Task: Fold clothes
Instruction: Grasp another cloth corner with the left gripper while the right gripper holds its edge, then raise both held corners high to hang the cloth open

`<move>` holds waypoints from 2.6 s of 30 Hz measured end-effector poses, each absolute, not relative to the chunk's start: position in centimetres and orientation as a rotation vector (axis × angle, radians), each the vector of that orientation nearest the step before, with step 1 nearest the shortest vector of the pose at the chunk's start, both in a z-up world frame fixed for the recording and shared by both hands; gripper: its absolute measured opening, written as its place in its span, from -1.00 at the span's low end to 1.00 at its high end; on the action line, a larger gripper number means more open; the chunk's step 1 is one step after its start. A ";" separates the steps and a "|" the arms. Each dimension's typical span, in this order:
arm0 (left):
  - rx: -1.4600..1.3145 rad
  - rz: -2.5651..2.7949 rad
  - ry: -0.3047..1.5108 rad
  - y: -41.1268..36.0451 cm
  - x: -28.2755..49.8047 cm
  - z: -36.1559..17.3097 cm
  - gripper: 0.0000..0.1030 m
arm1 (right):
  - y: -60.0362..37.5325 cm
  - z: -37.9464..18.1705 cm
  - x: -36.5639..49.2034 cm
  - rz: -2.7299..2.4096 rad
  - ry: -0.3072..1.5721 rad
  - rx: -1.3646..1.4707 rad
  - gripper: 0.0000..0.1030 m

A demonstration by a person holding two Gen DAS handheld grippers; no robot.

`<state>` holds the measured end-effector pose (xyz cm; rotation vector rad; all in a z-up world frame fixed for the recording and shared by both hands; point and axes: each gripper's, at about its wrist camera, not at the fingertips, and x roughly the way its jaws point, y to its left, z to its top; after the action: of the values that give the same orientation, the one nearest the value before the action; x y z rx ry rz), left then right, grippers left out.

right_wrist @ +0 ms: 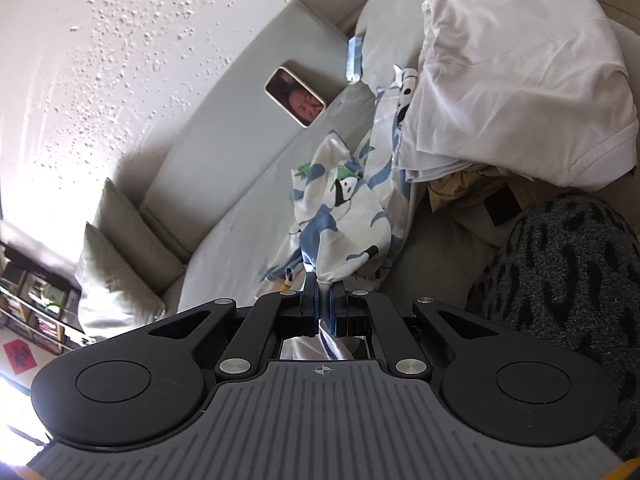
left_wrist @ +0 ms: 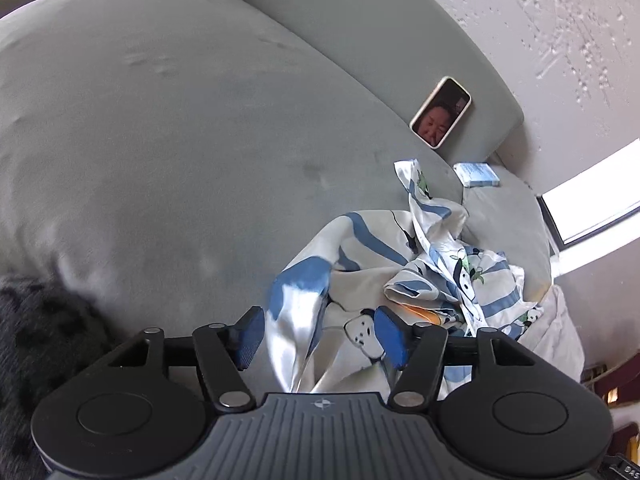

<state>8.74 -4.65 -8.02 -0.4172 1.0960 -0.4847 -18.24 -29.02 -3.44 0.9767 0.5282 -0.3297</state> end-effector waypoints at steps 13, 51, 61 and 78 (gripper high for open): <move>-0.603 -0.483 1.089 -2.4 8.1 -7.8 -1.00 | -29.5 -4.5 -17.9 -0.333 0.541 0.999 -0.90; -0.840 -0.738 -0.065 8.3 3.6 27.0 -1.00 | -23.8 30.1 -16.3 -0.180 -0.183 0.447 -0.95; -0.790 -0.649 0.102 3.4 15.4 27.5 -1.00 | -29.3 28.9 -0.2 -0.391 -0.038 0.315 -0.95; -0.717 -0.516 0.497 6.1 9.0 4.8 -1.00 | -28.2 9.8 -8.3 -0.301 0.225 0.347 -0.94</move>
<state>8.96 6.10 4.82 -0.7172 0.4972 -0.5162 -8.25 -28.24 9.80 0.3470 0.2252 -0.3013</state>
